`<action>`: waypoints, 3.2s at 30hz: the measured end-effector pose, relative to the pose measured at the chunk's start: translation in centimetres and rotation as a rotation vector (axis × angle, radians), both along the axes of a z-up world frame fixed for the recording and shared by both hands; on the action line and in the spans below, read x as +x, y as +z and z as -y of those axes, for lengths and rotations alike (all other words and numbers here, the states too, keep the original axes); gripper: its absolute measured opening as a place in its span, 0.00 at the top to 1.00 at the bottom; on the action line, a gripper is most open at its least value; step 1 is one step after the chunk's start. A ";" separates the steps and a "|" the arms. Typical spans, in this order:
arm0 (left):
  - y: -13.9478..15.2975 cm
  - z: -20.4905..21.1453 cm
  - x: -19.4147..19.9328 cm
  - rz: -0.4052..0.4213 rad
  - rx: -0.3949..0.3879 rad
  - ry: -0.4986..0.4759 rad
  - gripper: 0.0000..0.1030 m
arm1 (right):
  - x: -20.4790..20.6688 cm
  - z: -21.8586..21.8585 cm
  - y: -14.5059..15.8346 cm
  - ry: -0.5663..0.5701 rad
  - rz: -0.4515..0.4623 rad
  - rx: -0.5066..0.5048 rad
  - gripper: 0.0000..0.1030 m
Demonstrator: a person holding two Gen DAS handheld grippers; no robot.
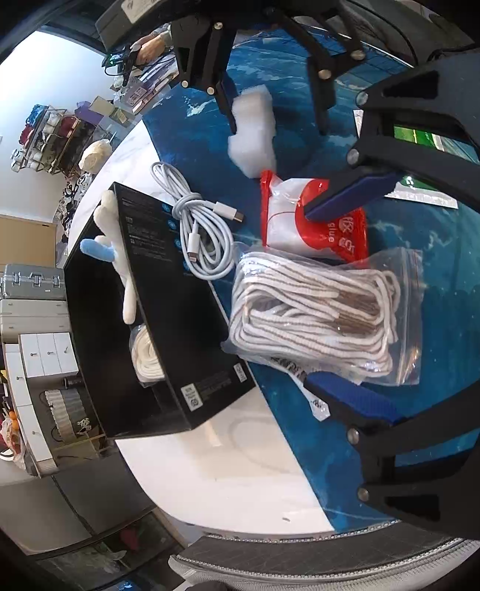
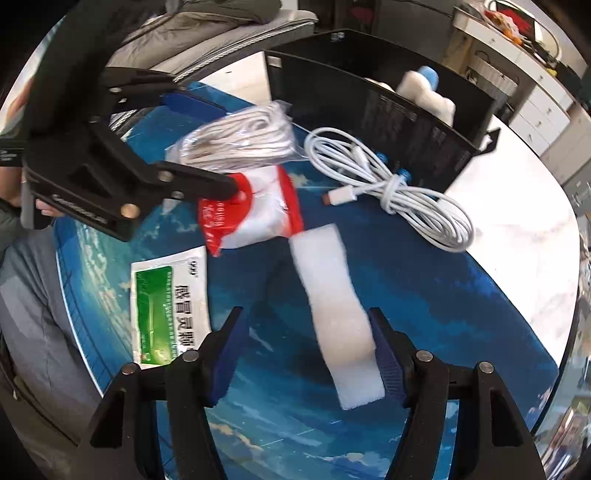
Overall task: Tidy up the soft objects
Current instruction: 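Grasp the white foam strip with the right tool while the left grasps another rope bag, then carry the foam strip with the right tool while the left carries rope to the box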
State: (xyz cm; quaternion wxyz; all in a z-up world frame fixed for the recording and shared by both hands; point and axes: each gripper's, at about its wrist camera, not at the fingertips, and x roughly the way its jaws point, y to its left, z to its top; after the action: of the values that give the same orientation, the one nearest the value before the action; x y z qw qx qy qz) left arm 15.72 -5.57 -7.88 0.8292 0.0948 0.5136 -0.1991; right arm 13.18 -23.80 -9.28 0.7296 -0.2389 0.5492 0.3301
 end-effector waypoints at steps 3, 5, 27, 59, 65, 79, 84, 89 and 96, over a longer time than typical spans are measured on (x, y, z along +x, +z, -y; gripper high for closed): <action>0.4 -0.2 0.5 0.029 0.032 0.032 0.22 | 0.1 0.4 0.3 -0.011 -0.025 0.031 0.68; 0.3 -0.2 1.0 0.026 0.027 0.045 0.24 | 0.0 0.4 0.7 -0.012 -0.034 0.053 0.78; 0.7 -1.4 0.0 -0.050 -0.054 0.014 0.74 | -0.9 0.9 1.3 -0.018 -0.055 0.068 0.78; 2.9 -1.6 -5.0 0.121 0.018 0.029 0.70 | -2.7 0.6 6.0 -0.087 0.086 0.182 0.79; 6.3 -2.0 -5.5 0.306 -0.039 0.083 0.70 | -3.7 1.3 9.8 -0.125 0.226 0.315 0.79; 7.4 -4.1 -10.6 0.668 -0.100 0.149 0.70 | -9.4 3.2 10.9 -0.249 0.612 0.512 0.79; 7.0 -4.8 -11.0 0.675 -0.144 0.172 0.70 | -9.8 3.2 10.0 -0.262 0.619 0.506 0.79; 7.4 -5.1 -11.0 0.682 -0.160 0.185 0.70 | -9.2 3.4 10.2 -0.272 0.621 0.517 0.79; 9.4 -5.5 -10.5 0.717 -0.198 0.213 0.70 | -8.7 3.4 12.8 -0.272 0.692 0.560 0.79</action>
State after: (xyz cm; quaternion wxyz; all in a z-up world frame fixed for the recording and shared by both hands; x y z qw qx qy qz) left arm 5.17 -0.04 1.52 0.9773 0.0241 0.1764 -0.1146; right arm 4.52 -27.21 3.53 0.9431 -0.0547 0.1895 0.2676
